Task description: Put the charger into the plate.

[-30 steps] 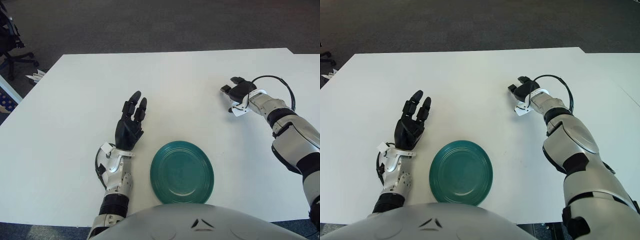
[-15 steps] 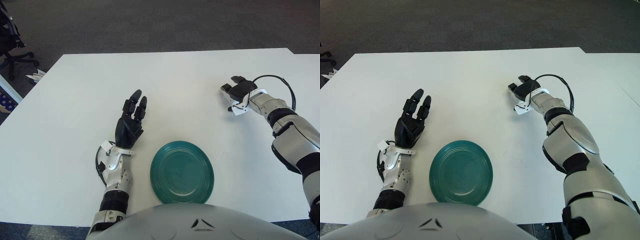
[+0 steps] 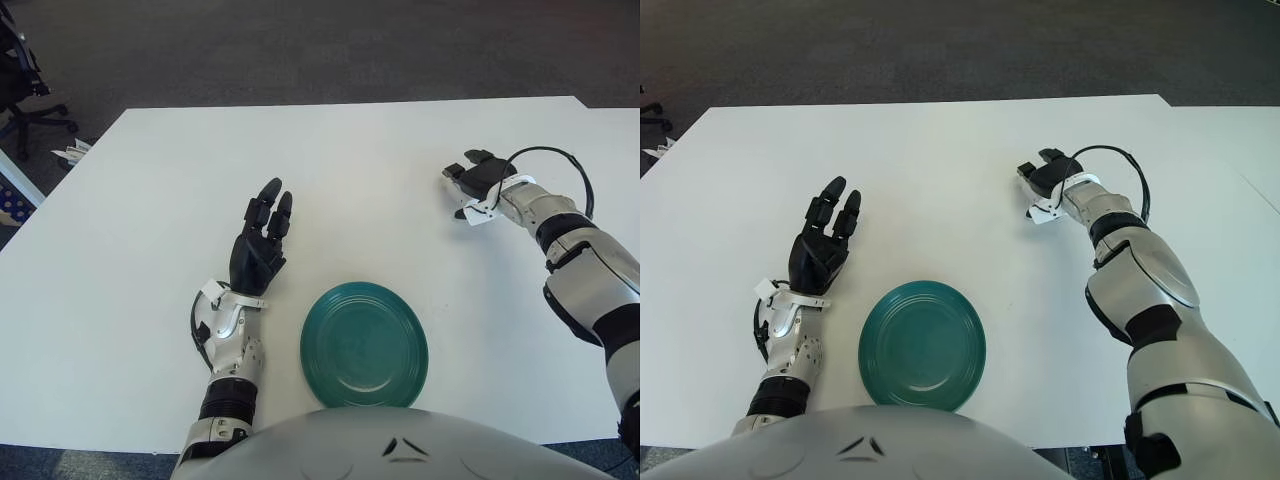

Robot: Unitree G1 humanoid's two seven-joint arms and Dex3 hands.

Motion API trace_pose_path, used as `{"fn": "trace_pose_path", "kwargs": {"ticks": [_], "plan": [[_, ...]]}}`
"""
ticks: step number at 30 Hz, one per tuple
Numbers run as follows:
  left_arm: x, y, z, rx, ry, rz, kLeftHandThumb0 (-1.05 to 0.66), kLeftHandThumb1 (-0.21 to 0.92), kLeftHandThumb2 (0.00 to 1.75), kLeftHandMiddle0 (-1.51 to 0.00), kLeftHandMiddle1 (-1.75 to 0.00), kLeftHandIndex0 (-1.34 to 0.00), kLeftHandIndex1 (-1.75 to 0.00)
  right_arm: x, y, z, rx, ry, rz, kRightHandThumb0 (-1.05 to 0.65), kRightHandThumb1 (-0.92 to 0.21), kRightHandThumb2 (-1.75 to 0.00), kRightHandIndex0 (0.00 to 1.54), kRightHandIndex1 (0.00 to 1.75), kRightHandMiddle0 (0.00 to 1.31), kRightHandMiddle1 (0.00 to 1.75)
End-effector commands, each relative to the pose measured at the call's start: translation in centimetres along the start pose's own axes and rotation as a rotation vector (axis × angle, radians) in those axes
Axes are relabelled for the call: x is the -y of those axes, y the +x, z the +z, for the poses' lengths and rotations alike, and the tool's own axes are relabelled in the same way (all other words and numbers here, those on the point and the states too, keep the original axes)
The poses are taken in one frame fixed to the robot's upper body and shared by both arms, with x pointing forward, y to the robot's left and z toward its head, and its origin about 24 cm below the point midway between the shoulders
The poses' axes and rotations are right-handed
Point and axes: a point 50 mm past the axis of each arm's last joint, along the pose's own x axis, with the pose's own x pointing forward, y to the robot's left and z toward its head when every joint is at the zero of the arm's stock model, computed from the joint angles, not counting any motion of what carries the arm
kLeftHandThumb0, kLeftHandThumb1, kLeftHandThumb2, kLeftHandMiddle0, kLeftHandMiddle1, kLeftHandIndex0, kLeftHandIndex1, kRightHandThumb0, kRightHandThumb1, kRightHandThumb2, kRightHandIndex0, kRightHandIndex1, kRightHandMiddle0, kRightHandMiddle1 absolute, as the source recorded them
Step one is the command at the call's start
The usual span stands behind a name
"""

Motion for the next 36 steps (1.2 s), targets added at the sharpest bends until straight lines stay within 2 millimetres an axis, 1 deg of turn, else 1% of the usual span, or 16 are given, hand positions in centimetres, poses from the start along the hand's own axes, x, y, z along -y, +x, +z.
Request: {"fn": "trace_pose_path", "kwargs": {"ticks": [1,7,11,17,24,36], "plan": [[-0.7,-5.0,-3.3,-0.183,-0.068,0.146,-0.98,0.92,1.19,-0.12,0.0,0.0,-0.4,1.2,-0.1,-1.1,-0.048,0.027,-0.03,-1.03,-0.92,-0.8,0.22,0.01,0.0,0.48],[-0.9,-5.0,-3.2,-0.183,-0.066,0.14,-0.98,0.92,1.19,-0.1,0.0,0.0,-0.37,1.3,-0.1,-1.4,-0.067,0.032,-0.036,-1.03,-0.92,-0.8,0.24,0.01,0.0,0.49],[-0.9,-5.0,-3.2,-0.182,-0.062,0.133,-0.98,0.92,1.19,-0.09,0.0,0.0,-0.36,1.7,-0.2,-1.9,-0.08,0.041,-0.032,-1.03,-0.92,-0.8,0.26,0.02,0.0,0.49],[-1.0,-5.1,-3.0,-0.176,-0.052,0.124,-0.99,0.92,1.18,-0.09,0.0,0.0,-0.34,1.8,-0.2,-2.0,-0.098,0.061,-0.02,-1.04,-0.92,-0.78,0.29,0.03,0.0,0.49],[-1.2,-5.1,-2.7,-0.167,-0.034,0.113,-0.99,0.92,1.19,-0.09,0.0,0.0,-0.34,1.4,-0.3,-2.2,-0.106,0.064,-0.013,-1.04,-0.92,-0.77,0.3,0.03,0.0,0.49],[-1.3,-5.3,-2.3,-0.157,-0.004,0.097,-0.99,0.92,1.19,-0.08,0.0,0.0,-0.32,0.7,-0.7,-2.7,-0.114,0.088,0.009,-1.02,-0.92,-0.77,0.28,0.02,0.0,0.5]]}}
